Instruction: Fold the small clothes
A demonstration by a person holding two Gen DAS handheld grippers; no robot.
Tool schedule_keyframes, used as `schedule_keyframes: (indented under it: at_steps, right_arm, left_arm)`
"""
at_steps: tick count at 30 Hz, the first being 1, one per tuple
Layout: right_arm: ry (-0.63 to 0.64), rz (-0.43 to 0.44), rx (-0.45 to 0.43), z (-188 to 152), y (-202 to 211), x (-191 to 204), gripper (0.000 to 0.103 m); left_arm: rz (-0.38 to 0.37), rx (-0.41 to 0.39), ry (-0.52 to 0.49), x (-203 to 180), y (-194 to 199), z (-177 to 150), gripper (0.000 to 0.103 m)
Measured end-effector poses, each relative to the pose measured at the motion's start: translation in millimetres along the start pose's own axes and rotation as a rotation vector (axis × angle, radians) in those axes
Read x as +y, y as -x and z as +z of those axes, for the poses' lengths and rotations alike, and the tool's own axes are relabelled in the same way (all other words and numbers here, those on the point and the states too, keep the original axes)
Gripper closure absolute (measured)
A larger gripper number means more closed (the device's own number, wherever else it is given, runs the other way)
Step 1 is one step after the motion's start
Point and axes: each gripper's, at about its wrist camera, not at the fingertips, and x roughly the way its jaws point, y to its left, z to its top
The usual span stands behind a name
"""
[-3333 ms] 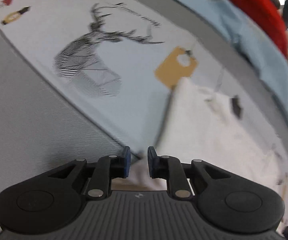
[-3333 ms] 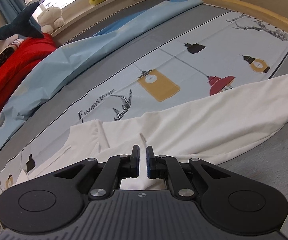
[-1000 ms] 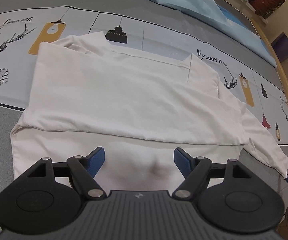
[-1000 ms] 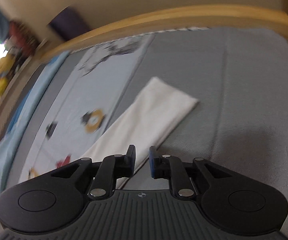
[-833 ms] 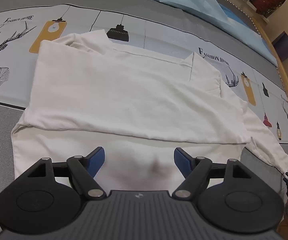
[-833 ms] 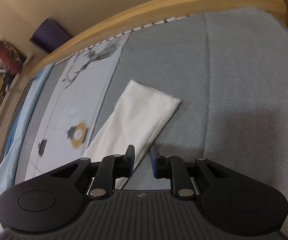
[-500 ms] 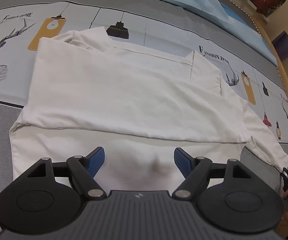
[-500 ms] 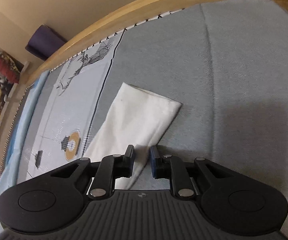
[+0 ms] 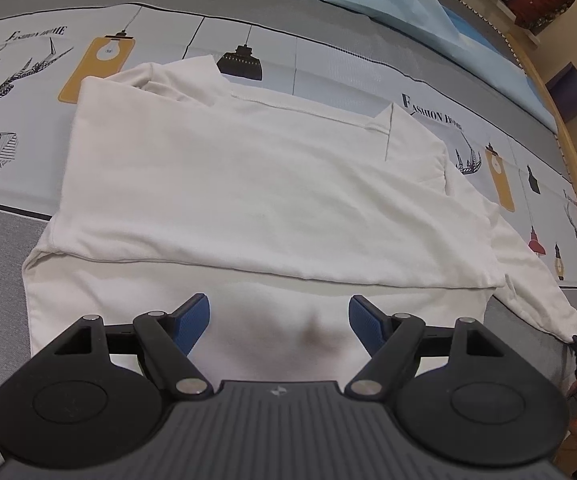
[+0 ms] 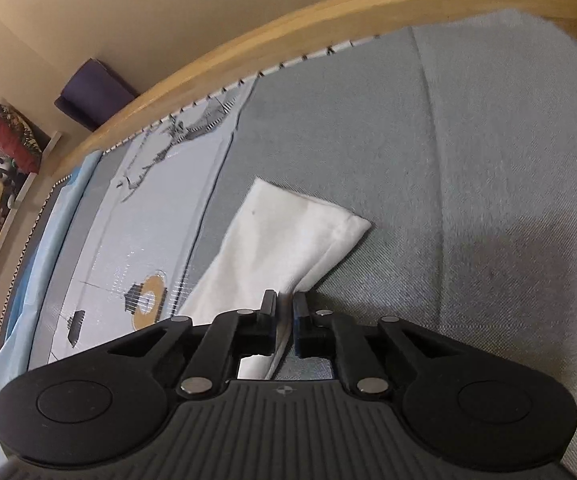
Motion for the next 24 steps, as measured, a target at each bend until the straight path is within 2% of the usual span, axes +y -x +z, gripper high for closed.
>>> schedule_keyframes:
  at_steps: [3,8,11,13,15,17,20,22,24]
  right_arm:
    - [0.039,0.025,-0.055,-2,20,22,0.097]
    - [0.191,0.152,-0.133,-15,69,86,0.098]
    - [0.361,0.29,-0.155,-50,109,140,0.098]
    - [0.502,0.435,-0.138,-93,143,184,0.098]
    - [0.63,0.593,-0.097,-140,174,219,0.098]
    - [0.769,0.765,-0.015,-191,203,250,0.097]
    - [0.998,1.031,0.244,-261,232,282,0.093]
    - [1.109,1.127,0.338,-289,246,287,0.091]
    - [1.176,1.145,0.365,-300,254,291,0.089]
  left_arm:
    - [0.003,0.001,0.002,3,1,1,0.022]
    - [0.002,-0.007,0.024,14,5,4,0.022]
    - [0.005,-0.019,0.061,26,10,8,0.022]
    - [0.005,-0.036,0.112,40,16,13,0.022]
    - [0.005,-0.056,0.173,59,22,20,0.022]
    - [0.02,-0.081,0.242,81,30,26,0.022]
    - [0.037,-0.095,0.302,107,36,34,0.022]
    - [0.035,-0.103,0.329,122,39,38,0.023]
    - [0.032,-0.113,0.348,132,44,41,0.025]
